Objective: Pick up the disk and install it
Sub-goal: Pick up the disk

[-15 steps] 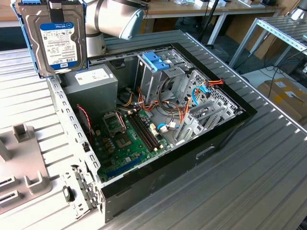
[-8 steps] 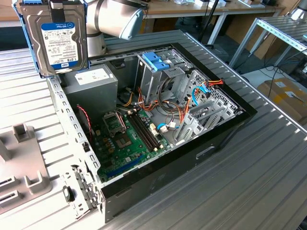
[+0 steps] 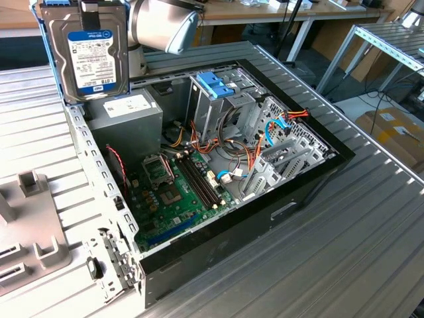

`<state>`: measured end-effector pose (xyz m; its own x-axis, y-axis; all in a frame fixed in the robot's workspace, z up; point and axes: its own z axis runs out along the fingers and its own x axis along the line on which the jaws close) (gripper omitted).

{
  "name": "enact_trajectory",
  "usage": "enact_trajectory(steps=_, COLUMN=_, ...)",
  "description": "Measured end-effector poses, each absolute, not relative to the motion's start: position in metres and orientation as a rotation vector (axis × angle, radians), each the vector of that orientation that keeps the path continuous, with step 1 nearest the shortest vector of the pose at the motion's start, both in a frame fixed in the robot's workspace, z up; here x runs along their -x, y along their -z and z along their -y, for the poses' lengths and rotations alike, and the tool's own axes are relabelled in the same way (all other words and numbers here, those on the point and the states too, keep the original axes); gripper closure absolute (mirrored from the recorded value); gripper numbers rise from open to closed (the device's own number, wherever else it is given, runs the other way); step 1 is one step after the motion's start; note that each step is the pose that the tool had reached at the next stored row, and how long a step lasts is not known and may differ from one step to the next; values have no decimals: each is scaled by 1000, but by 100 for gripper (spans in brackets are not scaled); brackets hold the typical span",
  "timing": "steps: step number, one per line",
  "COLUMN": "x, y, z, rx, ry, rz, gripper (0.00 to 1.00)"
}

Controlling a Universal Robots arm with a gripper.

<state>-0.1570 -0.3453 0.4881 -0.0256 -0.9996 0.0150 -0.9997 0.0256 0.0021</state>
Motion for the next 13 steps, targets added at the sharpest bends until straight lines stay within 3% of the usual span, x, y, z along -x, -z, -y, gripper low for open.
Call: enact_trajectory(steps=13, x=135, y=-488, z=345, rx=-2184, ry=-14, rz=2241, gripper=65)
